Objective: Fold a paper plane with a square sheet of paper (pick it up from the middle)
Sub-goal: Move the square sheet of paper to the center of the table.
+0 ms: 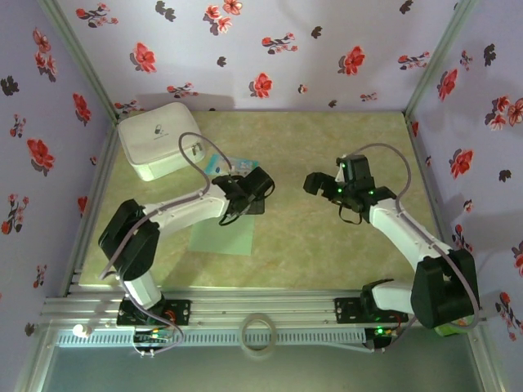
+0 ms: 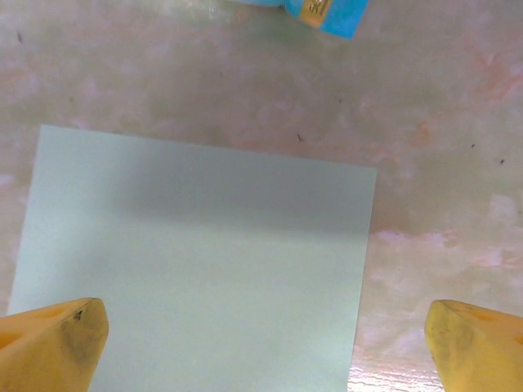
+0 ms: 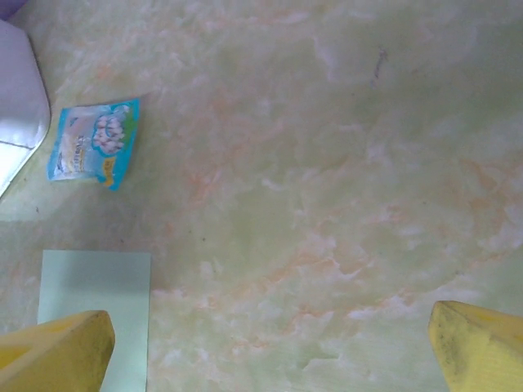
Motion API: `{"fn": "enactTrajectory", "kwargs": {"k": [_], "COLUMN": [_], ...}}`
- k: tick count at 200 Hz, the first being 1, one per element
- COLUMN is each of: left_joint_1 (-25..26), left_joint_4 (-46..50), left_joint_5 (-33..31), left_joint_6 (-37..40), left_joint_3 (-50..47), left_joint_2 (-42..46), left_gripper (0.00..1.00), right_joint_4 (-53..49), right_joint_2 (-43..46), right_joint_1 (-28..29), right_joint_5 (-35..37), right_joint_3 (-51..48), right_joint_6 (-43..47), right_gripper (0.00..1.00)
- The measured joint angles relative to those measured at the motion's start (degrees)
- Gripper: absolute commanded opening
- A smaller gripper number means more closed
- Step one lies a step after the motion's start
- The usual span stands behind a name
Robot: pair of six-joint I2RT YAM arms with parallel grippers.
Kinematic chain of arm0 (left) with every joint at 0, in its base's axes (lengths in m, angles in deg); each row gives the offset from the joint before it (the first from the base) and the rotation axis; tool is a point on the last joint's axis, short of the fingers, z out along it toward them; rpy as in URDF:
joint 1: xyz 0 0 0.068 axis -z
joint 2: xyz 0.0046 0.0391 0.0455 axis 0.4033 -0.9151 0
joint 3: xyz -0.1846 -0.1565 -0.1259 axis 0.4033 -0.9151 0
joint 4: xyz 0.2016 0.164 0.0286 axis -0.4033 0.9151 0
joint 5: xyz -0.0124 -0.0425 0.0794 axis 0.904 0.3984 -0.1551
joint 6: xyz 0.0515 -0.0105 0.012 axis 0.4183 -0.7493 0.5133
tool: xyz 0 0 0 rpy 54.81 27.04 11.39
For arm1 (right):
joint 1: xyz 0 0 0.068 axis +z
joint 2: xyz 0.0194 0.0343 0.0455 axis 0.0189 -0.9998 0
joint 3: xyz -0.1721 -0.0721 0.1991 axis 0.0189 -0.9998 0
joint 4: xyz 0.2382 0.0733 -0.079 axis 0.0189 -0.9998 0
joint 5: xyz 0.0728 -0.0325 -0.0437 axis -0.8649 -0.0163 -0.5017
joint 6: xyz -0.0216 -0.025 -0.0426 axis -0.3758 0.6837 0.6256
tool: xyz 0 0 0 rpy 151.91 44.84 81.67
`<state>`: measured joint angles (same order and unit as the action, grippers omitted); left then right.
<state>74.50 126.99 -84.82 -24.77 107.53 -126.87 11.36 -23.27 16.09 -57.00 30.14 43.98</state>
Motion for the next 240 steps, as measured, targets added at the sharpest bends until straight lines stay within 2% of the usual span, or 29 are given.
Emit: {"fn": "enactTrajectory", "kwargs": {"k": [28, 64, 91, 158, 240], "left_joint_1": [-1.9, -8.0, -10.1, -10.6, -10.5], "left_joint_4": [-2.5, -6.9, -6.9, -1.9, 1.3], "left_joint_5": [0.9, 7.3, 11.2, 17.3, 20.8], "left_joint_6": [1.7, 1.8, 2.0, 5.4, 5.9], "left_joint_3": [-4.3, -10.4, -11.4, -5.8, -2.1], "left_joint_2": [1.9, 4.7, 5.5, 1.1, -4.0], "left_gripper": [1.00, 1.00, 1.00, 1.00, 1.00], "right_joint_4": [-0.1, -0.2, -0.8, -1.2, -3.3], "right_joint_2": [-0.1, -0.9, -2.1, -6.2, -9.6], "right_joint_1": [1.0, 2.7, 4.2, 7.3, 8.1], "right_joint_5": [-0.2, -0.2, -0.1, 1.2, 1.3], "right_joint_3": [0.5, 1.4, 2.2, 3.4, 5.5], "right_joint_6": [0.3, 0.3, 0.3, -0.6, -1.7], "right_gripper": [0.99, 0.99, 0.99, 0.99, 0.99]}}
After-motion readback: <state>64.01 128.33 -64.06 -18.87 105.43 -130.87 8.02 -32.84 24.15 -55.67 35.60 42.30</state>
